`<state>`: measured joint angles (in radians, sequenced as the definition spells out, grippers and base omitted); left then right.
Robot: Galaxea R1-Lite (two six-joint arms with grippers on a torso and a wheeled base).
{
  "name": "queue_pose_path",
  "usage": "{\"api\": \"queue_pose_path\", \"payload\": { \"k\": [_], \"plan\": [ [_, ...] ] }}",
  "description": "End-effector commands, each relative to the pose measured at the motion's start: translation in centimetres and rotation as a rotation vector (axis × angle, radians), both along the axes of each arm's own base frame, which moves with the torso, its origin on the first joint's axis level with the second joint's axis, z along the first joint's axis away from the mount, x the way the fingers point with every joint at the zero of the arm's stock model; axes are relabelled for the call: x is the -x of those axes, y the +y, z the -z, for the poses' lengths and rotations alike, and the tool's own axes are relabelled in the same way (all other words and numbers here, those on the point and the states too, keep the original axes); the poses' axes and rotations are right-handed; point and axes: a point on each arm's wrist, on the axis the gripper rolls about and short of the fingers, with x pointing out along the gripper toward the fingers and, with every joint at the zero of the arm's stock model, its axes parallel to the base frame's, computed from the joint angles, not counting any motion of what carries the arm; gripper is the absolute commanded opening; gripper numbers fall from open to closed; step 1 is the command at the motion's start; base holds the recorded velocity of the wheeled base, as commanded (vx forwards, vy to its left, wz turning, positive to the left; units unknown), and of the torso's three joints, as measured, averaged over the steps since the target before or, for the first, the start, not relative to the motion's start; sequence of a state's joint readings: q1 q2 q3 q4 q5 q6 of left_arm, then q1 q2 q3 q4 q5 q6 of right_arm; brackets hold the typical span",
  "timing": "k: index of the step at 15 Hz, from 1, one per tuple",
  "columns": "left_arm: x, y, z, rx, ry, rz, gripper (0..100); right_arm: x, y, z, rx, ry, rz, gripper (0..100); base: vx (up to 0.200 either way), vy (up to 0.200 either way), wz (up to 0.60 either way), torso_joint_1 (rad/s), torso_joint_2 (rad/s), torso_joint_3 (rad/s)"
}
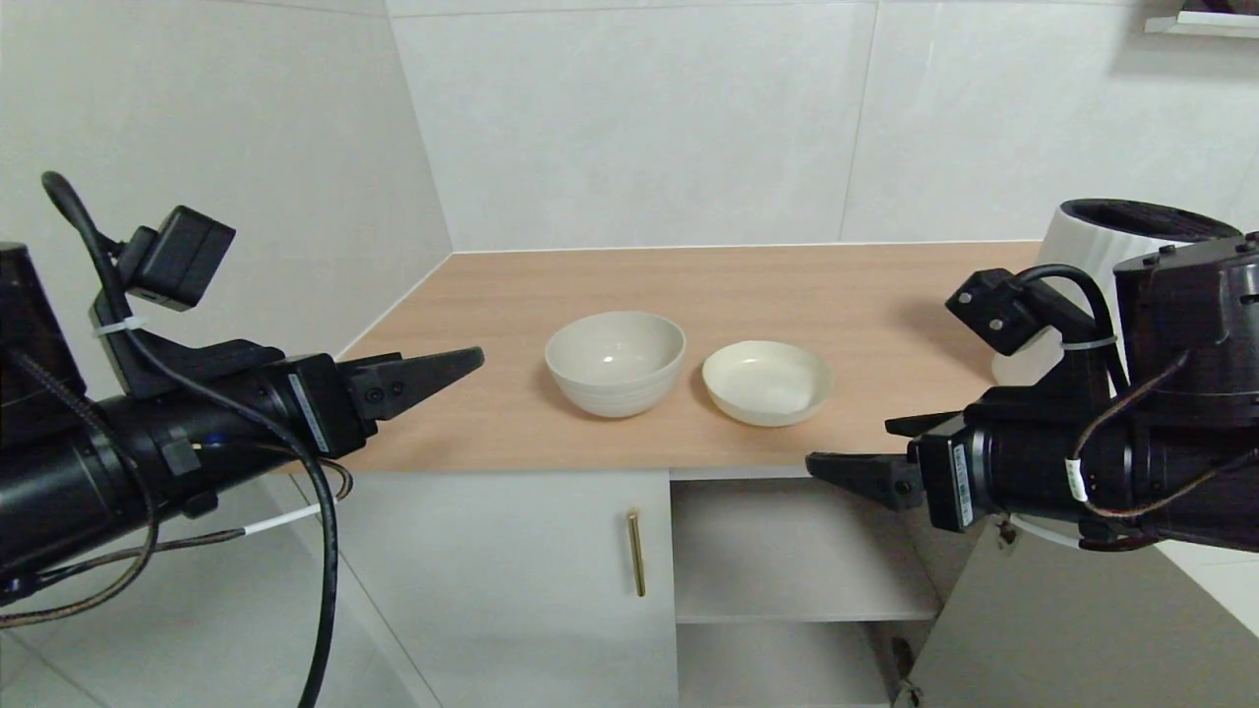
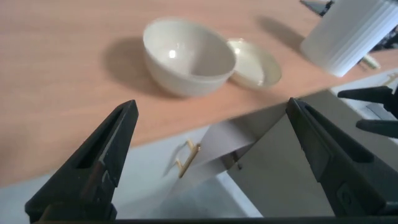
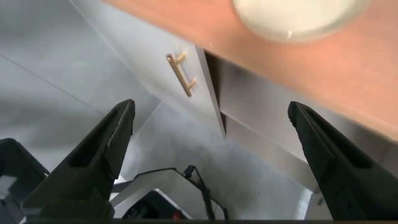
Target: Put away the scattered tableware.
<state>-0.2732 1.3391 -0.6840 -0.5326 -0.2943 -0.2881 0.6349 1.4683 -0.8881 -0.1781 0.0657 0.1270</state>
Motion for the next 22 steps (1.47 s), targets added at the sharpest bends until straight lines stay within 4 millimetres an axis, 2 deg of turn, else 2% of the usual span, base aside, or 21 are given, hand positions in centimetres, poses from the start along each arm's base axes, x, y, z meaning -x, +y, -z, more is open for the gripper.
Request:
{"api": "queue_pose_path", "payload": {
  "k": [1,3,4,6,7,8,9,10,14,16,18,20,22],
  "plan": [
    [-0.4,-0.1,0.1,-0.001,0.009,0.000,100,0.0,0.0,0.1,0.002,0.002,-0.001,100,0.000,0.000,0.00,0.207,-0.49,-0.281],
    [-0.5,-0.2,-0.3,0.003,-0.005,0.003,100,-0.2,0.1,0.2,0.021,-0.012,-0.010,100,0.000,0.000,0.00,0.149,-0.35,-0.202],
    [-1.0,-0.5,-1.3,0.012,-0.029,0.026,100,-0.9,0.6,0.2,0.019,-0.042,-0.011,100,0.000,0.000,0.00,0.066,-0.13,-0.085],
    [-2.5,-1.0,-1.7,0.012,-0.028,0.034,100,-2.8,0.9,-0.8,0.026,-0.043,0.051,100,0.000,0.000,0.00,0.032,-0.06,-0.039],
    [-3.9,-1.4,-1.4,0.007,-0.010,0.034,100,-3.4,1.0,-1.3,0.062,0.041,0.120,100,0.000,0.000,0.00,0.000,0.00,0.000],
    [-4.5,-1.6,-1.1,0.003,0.005,0.033,100,-3.7,1.0,-1.8,0.044,0.073,0.143,100,0.000,0.000,0.00,0.000,0.00,0.000],
    [-5.8,-2.0,0.5,-0.015,0.075,0.030,100,-4.7,1.4,-2.1,-0.016,0.147,0.200,100,0.000,0.000,0.00,0.000,0.00,0.000],
    [-6.4,-2.2,1.3,-0.028,0.118,0.018,100,-5.3,1.7,-1.5,-0.014,0.166,0.216,100,0.000,0.000,0.00,0.000,0.00,0.000],
    [-7.4,-2.5,1.1,-0.062,0.274,-0.118,100,-8.0,2.4,0.5,0.045,0.140,0.373,100,0.000,0.000,0.00,0.000,0.00,0.000],
    [-8.4,-4.3,1.1,0.022,0.363,-0.178,100,-9.3,2.6,1.3,0.048,0.112,0.433,100,0.000,0.000,0.00,0.000,0.00,0.000],
    [-9.2,-5.5,1.7,0.035,0.395,-0.228,100,-9.6,2.7,1.7,0.050,0.115,0.440,100,0.000,0.000,0.00,0.000,0.00,0.000],
    [-10.1,-6.5,3.1,-0.007,0.419,-0.277,100,-10.0,2.5,2.1,0.051,0.127,0.452,100,0.000,0.000,0.00,0.000,0.00,0.000],
    [-10.8,-7.0,3.9,-0.016,0.437,-0.279,100,-10.0,2.6,2.1,0.051,0.128,0.451,100,0.000,0.000,0.00,0.000,0.00,0.000]
  ]
}}
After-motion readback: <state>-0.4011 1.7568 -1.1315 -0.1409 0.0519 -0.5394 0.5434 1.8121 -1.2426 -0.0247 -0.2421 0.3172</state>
